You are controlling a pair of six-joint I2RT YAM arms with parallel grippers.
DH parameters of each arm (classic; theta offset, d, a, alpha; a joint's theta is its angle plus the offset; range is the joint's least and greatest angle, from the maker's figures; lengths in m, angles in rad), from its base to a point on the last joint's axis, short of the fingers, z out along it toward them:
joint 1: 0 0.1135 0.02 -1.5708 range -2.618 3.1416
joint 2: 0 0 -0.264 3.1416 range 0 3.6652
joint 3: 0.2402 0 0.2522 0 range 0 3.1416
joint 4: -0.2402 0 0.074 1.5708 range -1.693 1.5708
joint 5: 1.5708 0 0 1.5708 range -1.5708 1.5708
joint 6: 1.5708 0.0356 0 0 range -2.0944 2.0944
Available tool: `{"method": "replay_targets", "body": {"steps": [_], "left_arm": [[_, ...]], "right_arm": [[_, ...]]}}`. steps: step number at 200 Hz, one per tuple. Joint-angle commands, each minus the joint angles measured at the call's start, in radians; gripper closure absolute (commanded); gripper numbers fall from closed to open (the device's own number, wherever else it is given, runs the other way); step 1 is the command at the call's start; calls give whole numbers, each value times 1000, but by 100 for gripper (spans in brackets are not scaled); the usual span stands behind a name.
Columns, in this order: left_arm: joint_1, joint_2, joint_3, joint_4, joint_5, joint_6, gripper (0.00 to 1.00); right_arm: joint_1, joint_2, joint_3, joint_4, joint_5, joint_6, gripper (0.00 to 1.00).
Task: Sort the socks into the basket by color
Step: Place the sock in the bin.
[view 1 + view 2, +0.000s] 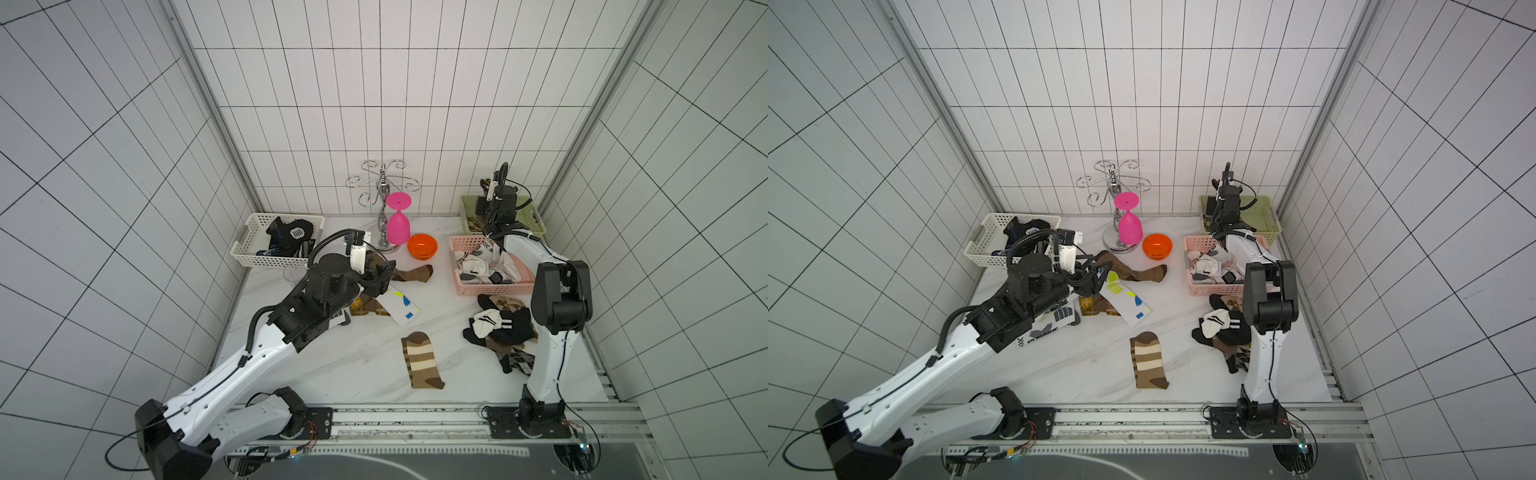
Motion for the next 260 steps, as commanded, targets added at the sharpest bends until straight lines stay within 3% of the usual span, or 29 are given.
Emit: {"method": "replay_targets", "body": {"steps": [1, 25, 52, 90, 139, 156, 193, 235, 260], "left_arm": [[13, 47, 17, 29, 24, -17, 31], [22, 116, 58, 39, 50, -10, 31], [43, 202, 106, 51, 93, -3, 31], [52, 303, 164, 72, 146, 0, 31], [52, 358, 202, 77, 168, 2, 31], [53, 366, 205, 80, 172, -1, 31], [52, 381, 206, 86, 190, -1, 31], [52, 379, 181, 88, 204, -3, 31], [52, 367, 159, 88, 206, -5, 31]], "right_arm": [[-48, 76, 173, 97, 121, -100, 100], [-116, 153, 250, 70, 97, -72, 100], [-171, 203, 280, 23, -15, -41, 100], [-216, 257, 288, -21, -174, 14, 88], [-248, 314, 346, -43, -267, 79, 82], [-251, 316, 360, -41, -286, 89, 71], [-251, 298, 377, -50, -312, 107, 25], [-244, 258, 365, -67, -346, 117, 9], [-236, 221, 328, -74, -351, 124, 6]]}}
